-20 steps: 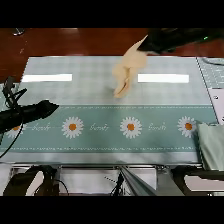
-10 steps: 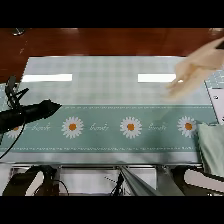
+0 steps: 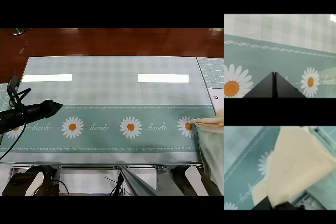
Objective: Fold the shirts.
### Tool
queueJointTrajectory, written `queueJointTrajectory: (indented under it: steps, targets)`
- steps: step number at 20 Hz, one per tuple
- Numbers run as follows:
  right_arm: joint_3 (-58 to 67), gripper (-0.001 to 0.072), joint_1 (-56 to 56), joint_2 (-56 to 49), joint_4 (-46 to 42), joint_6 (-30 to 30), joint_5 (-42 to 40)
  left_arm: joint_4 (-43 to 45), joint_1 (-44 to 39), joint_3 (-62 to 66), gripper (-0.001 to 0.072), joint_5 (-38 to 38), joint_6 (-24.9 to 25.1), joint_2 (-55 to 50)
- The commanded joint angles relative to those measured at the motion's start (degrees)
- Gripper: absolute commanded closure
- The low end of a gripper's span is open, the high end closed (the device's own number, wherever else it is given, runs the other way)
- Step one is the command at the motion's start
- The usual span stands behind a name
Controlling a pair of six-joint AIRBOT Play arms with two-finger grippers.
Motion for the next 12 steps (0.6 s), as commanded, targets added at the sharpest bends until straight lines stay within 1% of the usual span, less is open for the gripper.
queueJointTrajectory:
  steps: [1,2,3,6,8,9,10,11,12]
  targets:
    - [-13.2,0.062,-9.0,10.0,-16.2,-3.9,0.4,0.0,-0.1,0.0,0.0686,0.4,0.0,0.0]
    - [-15.8,0.0348,-10.3,11.5,-20.1,-1.3,0.4,0.0,-0.1,0.0,0.0685,0.5,0.0,0.0]
    - [-17.6,0.0085,-10.9,12.1,-21.0,-0.4,0.0,0.0,-0.1,0.0,0.0685,0.5,0.0,0.0]
    - [-17.3,0.0087,-10.8,10.1,-15.1,-1.9,-5.4,-0.1,-0.1,0.0,0.0686,1.7,0.0,0.0]
    - [-15.8,0.0164,-10.7,7.6,-7.3,-3.3,-8.8,-0.1,-0.1,1.6,0.0685,1.9,0.0,0.0]
    - [-14.9,0.0169,-10.0,6.3,-2.2,-3.3,-11.0,-1.0,-0.1,2.9,0.0685,2.2,0.1,-0.1]
    - [-13.8,0.0181,-8.3,4.9,3.0,-3.3,-13.5,-2.2,-0.1,4.8,0.0685,3.7,1.6,-0.1]
    - [-12.7,0.0182,-5.7,3.2,8.4,-3.1,-15.9,-3.8,-0.1,7.3,0.0685,4.8,4.5,-0.6]
    - [-11.4,0.0182,-1.8,1.0,14.2,-2.7,-18.5,-5.0,-0.1,11.0,0.0686,4.9,5.7,-1.8]
